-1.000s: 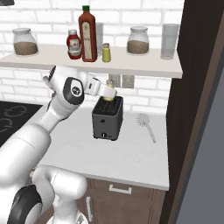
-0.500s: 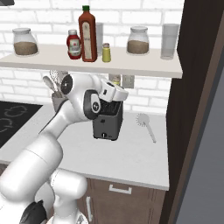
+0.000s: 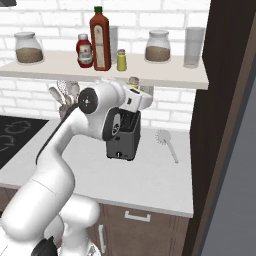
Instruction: Put the shaker and condiment bottle from the counter next to their counterparts in the cabinet.
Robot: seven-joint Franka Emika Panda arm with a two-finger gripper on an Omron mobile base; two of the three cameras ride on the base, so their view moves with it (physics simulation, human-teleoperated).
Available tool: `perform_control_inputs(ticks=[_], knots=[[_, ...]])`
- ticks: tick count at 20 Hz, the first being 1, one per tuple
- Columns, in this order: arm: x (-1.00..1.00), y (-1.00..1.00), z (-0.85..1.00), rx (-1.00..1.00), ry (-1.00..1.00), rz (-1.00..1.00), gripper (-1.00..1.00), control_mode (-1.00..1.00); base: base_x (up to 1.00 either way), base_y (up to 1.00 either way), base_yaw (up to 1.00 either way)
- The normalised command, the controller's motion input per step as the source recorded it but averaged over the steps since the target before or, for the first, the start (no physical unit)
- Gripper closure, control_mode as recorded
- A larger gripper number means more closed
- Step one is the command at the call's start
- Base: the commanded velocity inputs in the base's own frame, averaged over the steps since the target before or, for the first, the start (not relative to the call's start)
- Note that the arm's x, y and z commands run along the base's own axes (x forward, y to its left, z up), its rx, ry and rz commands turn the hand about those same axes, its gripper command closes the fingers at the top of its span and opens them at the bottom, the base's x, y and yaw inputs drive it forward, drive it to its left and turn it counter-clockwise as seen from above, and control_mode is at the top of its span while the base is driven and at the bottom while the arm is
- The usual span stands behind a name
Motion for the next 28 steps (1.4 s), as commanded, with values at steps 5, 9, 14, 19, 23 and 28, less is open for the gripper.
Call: perform_control_inputs(ticks=[5, 9, 14, 19, 23, 28], knots=[[-0.32, 0.00, 0.45, -0.11, -0.05, 0.07, 1.00, -1.00, 0.00, 0.00, 0.00], [-0.03, 0.00, 0.18, -0.02, -0.03, 0.05, 1.00, -1.00, 0.00, 0.00, 0.00], [0.00, 0.00, 0.00, 0.00, 0.00, 0.00, 1.00, -1.00, 0.00, 0.00, 0.00], [0.00, 0.06, 0.08, 0.00, -0.01, 0.03, 1.00, -1.00, 0.00, 0.00, 0.00], [-0.03, 0.00, 0.28, -0.02, -0.02, 0.09, 1.00, -1.00, 0.00, 0.00, 0.00], [-0.01, 0.00, 0.19, -0.04, 0.00, 0.17, 1.00, -1.00, 0.00, 0.00, 0.00]])
